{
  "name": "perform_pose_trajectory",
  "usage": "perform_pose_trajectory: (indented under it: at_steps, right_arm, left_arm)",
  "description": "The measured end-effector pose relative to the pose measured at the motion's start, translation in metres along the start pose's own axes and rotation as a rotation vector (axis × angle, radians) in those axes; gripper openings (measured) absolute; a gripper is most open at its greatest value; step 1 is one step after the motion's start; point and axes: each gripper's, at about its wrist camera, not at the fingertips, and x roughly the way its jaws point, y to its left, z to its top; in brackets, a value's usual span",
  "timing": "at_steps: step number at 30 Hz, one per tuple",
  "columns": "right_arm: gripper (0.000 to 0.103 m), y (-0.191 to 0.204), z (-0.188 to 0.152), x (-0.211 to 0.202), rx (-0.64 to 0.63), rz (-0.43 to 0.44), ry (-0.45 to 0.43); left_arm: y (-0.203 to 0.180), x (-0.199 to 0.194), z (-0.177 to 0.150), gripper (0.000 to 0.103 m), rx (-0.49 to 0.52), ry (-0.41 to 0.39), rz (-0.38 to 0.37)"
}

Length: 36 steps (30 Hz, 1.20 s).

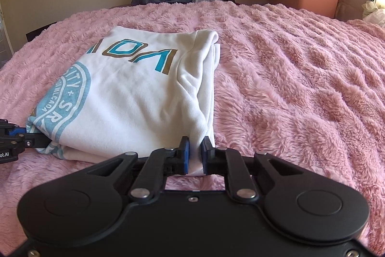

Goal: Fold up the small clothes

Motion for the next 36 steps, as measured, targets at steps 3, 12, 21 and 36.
perform_pose_trajectory:
  at_steps: [3,12,21,36]
  right_arm:
    - [0.007,-0.003,0.005,-0.010,0.006,0.003,-0.026]
    - [0.004,-0.014,-0.010,0.005,0.041,-0.008,0.029]
    - [0.016,-0.017,-0.009,0.001,0.034,0.010,0.038]
    - [0.030,-0.035,0.043,-0.018,0.083,0.035,-0.082]
  left_arm:
    - [-0.009,-0.015,0.001,0.004,0.101,-0.034,0.059]
    - [-0.005,0.017,-0.031,0.007,0.159,0.008,0.079]
    - [0.003,-0.007,-0.016,0.014,0.105,0.015,0.038]
    - [0.010,-0.060,0.023,0.028,0.101,-0.126,0.027]
